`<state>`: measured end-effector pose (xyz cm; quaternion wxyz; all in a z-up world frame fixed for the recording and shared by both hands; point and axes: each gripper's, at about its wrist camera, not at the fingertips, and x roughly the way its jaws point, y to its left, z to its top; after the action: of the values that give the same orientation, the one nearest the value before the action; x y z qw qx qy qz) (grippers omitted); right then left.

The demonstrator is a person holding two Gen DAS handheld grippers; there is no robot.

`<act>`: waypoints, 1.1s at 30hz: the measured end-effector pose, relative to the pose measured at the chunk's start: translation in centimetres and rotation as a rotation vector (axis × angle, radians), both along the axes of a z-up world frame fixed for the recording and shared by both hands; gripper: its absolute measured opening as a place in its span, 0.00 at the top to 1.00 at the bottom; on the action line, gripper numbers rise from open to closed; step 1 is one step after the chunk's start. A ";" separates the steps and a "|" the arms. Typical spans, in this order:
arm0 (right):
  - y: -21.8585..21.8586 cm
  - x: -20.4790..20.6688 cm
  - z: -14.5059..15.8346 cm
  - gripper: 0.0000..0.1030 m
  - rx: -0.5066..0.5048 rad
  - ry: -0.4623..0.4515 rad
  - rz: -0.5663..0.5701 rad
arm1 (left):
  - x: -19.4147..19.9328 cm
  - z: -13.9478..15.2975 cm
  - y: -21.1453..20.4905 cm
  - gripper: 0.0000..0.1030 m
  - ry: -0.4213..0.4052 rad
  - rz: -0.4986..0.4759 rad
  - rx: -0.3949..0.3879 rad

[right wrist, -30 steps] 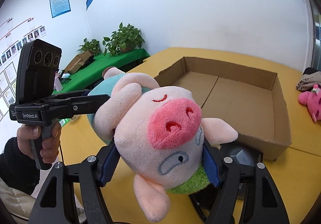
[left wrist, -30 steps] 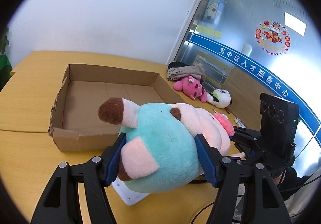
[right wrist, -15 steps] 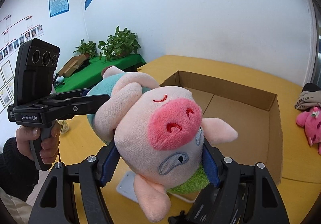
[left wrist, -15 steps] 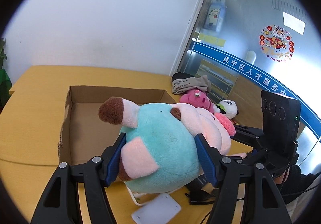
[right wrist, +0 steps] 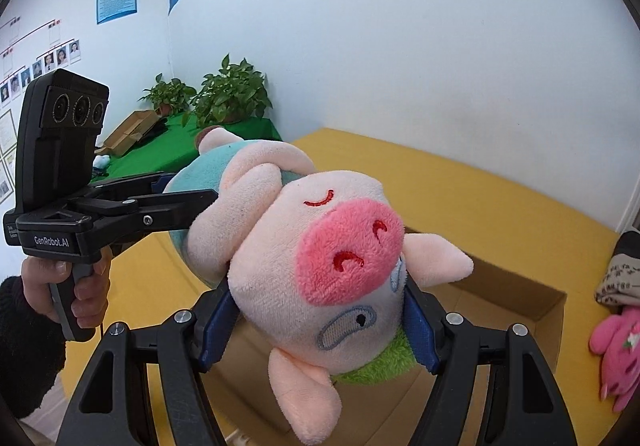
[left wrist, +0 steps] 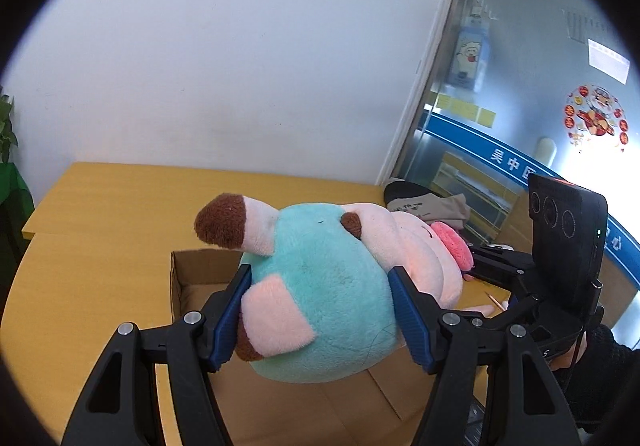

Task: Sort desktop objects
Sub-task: 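Lift the pig plush with the right tool and carry it over the box, then open the right tool to drop the pig plush into the box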

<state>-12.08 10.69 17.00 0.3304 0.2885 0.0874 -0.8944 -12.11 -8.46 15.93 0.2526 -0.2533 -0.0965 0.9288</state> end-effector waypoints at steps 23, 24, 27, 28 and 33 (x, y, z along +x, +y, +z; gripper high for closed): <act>-2.0 -17.1 -17.1 0.11 -0.009 -0.175 -0.147 | -15.2 -13.2 1.3 0.37 -0.369 0.194 -0.170; -2.2 -17.0 -16.8 0.10 -0.006 -0.162 -0.144 | -15.0 -13.0 0.9 0.37 -0.365 0.207 -0.156; -2.6 -16.2 -15.5 0.10 -0.054 -0.162 -0.110 | -14.0 -11.9 -0.2 0.37 -0.340 0.258 -0.125; -2.5 -16.0 -15.2 0.10 -0.061 -0.162 -0.110 | -13.5 -11.4 -0.6 0.37 -0.330 0.266 -0.107; -1.0 -14.1 -12.9 0.10 -0.041 -0.166 -0.121 | -9.9 -7.8 -1.7 0.35 -0.258 0.296 -0.123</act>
<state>-26.14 9.69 4.14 0.2876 0.3596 0.0237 -0.8874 -22.01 -10.12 8.11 0.0831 -0.3682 -0.1073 0.9198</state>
